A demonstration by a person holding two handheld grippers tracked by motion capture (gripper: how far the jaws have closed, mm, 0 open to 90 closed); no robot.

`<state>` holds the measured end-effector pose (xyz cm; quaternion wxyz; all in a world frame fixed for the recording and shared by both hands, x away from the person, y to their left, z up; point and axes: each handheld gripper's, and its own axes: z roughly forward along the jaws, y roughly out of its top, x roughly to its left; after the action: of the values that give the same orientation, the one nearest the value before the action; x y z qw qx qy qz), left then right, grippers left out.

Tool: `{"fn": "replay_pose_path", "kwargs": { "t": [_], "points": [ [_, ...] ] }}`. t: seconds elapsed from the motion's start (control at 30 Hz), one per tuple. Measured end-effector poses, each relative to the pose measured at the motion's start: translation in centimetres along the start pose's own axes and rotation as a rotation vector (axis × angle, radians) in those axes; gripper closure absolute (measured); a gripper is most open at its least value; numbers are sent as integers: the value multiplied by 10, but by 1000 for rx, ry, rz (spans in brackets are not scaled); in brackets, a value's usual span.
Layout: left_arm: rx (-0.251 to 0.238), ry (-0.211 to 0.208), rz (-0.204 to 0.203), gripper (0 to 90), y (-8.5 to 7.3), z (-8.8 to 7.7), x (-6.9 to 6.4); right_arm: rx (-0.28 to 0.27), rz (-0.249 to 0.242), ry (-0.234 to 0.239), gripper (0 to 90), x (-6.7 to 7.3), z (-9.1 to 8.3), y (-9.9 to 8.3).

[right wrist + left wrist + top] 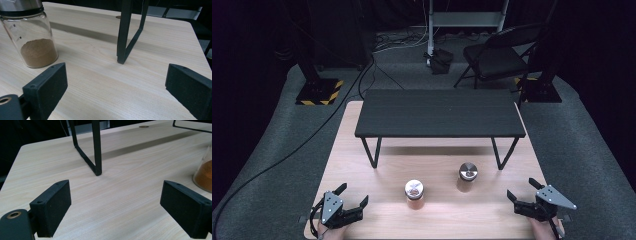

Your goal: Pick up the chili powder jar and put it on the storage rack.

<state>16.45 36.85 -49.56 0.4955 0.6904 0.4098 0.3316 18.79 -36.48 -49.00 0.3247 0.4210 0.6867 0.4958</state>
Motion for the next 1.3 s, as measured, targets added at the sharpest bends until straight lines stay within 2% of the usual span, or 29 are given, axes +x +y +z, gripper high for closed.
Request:
{"fn": "replay_pose_path", "kwargs": {
  "t": [0.53, 1.3],
  "points": [
    [-3, -21, -3, 85, -1, 0, 4, 2, 2, 9, 43, -3, 0, 0],
    [-2, -41, 9, 89, 1, 2, 2, 6, 3, 17, 51, -4, 1, 1]
  ]
}}
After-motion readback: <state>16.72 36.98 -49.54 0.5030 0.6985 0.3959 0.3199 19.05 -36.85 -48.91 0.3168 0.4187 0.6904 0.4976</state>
